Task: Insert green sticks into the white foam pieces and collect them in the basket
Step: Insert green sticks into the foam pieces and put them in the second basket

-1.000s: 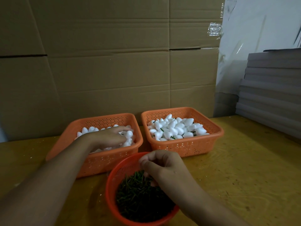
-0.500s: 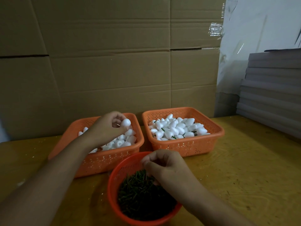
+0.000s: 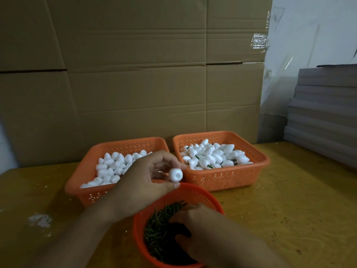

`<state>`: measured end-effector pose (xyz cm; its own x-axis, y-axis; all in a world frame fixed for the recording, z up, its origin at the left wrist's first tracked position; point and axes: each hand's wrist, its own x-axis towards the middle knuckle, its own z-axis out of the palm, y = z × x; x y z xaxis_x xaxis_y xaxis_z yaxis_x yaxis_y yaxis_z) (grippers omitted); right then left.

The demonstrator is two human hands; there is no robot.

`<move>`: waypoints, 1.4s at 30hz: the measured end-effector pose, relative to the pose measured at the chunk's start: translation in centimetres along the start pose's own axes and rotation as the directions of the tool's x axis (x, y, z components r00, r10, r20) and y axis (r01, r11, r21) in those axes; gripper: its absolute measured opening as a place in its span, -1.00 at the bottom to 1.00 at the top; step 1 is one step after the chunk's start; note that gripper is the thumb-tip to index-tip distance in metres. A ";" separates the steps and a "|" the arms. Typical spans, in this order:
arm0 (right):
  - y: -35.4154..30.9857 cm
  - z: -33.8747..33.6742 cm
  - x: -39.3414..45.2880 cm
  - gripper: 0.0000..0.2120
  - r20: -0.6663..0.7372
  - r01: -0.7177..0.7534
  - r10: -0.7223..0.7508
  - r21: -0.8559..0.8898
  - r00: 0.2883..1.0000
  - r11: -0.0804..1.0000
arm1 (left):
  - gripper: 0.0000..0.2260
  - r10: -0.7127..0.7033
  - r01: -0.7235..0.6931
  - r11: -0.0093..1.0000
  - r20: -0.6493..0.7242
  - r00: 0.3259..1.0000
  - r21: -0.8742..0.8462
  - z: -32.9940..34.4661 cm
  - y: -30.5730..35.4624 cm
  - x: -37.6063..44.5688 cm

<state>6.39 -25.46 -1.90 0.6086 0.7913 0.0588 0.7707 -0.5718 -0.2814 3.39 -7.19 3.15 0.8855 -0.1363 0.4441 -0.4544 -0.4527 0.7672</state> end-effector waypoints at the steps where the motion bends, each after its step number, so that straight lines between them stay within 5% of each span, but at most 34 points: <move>1: 0.0 0.0 0.1 -0.70 0.007 0.006 -0.006 -0.003 1.000 1.000 | -0.72 0.000 0.000 1.000 0.002 1.000 0.003 0.1 0.0 0.0; 7: 0.2 0.1 0.3 -0.71 0.009 0.016 -0.016 -0.012 1.000 1.000 | -0.74 0.009 -0.009 1.000 -0.017 1.000 -0.010 0.0 0.0 -0.1; 11: 0.2 0.1 0.3 -0.70 -0.001 0.023 -0.023 -0.018 1.000 1.000 | -0.79 -0.094 0.094 0.975 0.010 0.996 -0.203 -0.1 0.5 -0.2; 13: 0.3 0.2 0.3 -0.70 -0.007 0.029 -0.029 -0.021 1.000 0.999 | -0.80 -0.188 0.194 0.910 0.055 0.981 -0.366 -0.2 0.9 -0.2; 16: 0.4 0.3 0.3 -0.71 -0.012 0.035 -0.035 -0.027 0.999 0.999 | -0.74 -0.353 0.362 0.654 0.155 0.923 -0.665 -0.2 1.2 0.0; 19: 0.5 0.4 0.4 -0.69 -0.013 0.035 -0.036 -0.028 0.999 0.999 | -0.66 -0.483 0.433 0.482 0.181 0.857 -0.762 0.0 0.9 0.3; 27: 0.5 0.3 0.6 -0.69 0.018 0.035 -0.035 -0.025 0.999 0.999 | -0.66 -0.516 0.433 0.403 0.191 0.835 -0.806 0.2 0.3 0.7; 30: 0.5 0.2 0.6 -0.70 0.018 0.040 -0.039 -0.028 0.999 0.999 | -0.72 -0.474 0.420 0.443 0.191 0.860 -0.792 0.0 0.4 0.4; 36: 0.5 0.6 1.1 -0.77 -0.032 0.020 -0.021 -0.043 0.999 0.999 | -0.58 -0.330 0.305 0.892 -0.019 0.944 -0.333 0.1 0.5 -0.1; 42: 0.8 0.8 2.0 -0.79 -0.068 0.007 -0.011 -0.059 0.998 0.998 | -0.73 -0.189 0.162 0.946 -0.072 0.979 -0.281 0.1 0.3 -0.2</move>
<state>8.08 -24.23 -2.78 0.6115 0.7811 0.1266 0.7847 -0.5780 -0.2239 3.14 -7.37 3.22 0.9463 0.0159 0.3230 -0.3133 -0.2022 0.9279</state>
